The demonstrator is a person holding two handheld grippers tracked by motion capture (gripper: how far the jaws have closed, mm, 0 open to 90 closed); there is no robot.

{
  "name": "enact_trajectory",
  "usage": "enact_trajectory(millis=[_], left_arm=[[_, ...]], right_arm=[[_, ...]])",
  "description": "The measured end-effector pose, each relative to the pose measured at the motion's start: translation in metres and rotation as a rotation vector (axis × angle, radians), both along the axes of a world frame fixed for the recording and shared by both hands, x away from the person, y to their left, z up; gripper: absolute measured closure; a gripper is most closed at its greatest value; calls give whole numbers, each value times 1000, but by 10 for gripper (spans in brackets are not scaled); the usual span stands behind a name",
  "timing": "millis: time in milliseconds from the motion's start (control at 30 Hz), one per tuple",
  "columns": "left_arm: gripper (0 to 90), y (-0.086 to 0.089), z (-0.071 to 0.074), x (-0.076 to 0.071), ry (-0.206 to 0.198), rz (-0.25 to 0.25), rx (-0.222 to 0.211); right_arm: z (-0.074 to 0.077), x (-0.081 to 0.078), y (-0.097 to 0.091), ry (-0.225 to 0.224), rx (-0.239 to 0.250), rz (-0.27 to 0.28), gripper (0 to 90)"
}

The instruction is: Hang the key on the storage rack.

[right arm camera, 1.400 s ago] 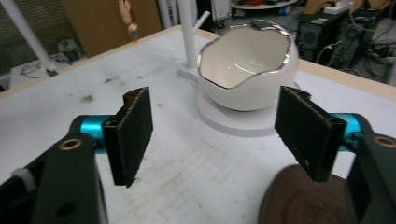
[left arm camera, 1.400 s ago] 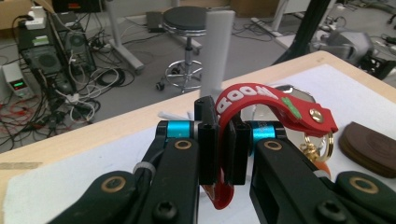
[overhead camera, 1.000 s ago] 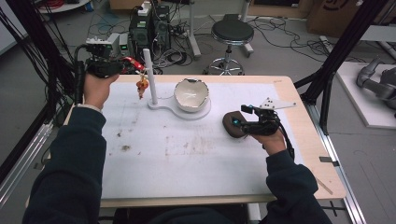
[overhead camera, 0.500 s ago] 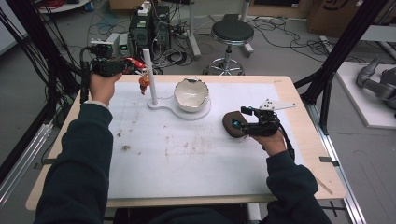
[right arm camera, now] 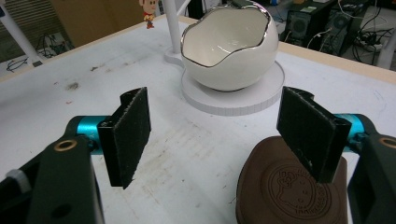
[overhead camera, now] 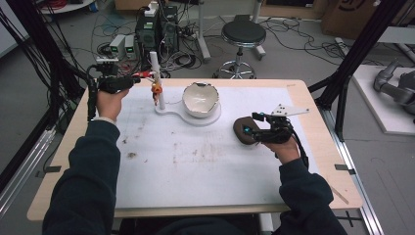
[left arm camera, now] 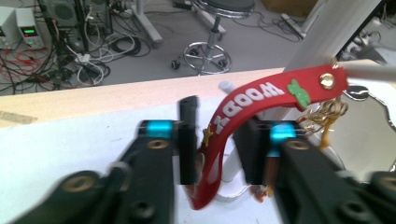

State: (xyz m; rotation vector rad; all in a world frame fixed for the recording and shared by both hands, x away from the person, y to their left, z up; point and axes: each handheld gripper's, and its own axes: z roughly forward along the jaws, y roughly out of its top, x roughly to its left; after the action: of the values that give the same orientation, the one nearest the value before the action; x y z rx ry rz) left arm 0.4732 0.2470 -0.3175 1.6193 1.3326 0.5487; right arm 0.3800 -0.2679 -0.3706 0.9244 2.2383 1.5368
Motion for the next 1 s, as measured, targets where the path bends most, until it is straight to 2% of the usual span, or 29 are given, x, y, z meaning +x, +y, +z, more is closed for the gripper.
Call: enact_trajectory(millis=[133,267,400,467,533,633,700,767,833,900,1000], left_arm=[[544,3,-6,-18,-50,-11,-24],[448,8,-15,-40,-91,6,-25],[388,13,-27,-64,-137,-28,-79],[348,14,-34,-76,-167,-68,-96],[267,13,-42,-89,-203,-80,-103],[191,14,-58,-106,-253,-114,-112],[184,14,-70,-116,-269,-133,-117],[184,14,-79,-122,-282,-147,-126],[187,13,-81,-123,-285,-160,-113],[188,11,-81,-126,-313,-173,-107],[188,5,-84,-128,-353,-219,-55]], right_arm=[[0,0,-2,-2,1,-11,264],[1,-1,-7,-13,-9,-45,264],[0,-1,-14,-21,-34,-86,264],[-1,-1,-16,-27,-64,-111,264],[-2,-1,-18,-26,-111,-134,263],[-6,0,-20,-22,-171,-164,263],[-8,0,-21,-15,-203,-176,263],[-9,1,-23,-8,-206,-182,262],[-11,1,-25,-5,-198,-185,251],[-11,0,-27,-9,-192,-191,244],[-12,-2,-30,-28,-193,-204,242]])
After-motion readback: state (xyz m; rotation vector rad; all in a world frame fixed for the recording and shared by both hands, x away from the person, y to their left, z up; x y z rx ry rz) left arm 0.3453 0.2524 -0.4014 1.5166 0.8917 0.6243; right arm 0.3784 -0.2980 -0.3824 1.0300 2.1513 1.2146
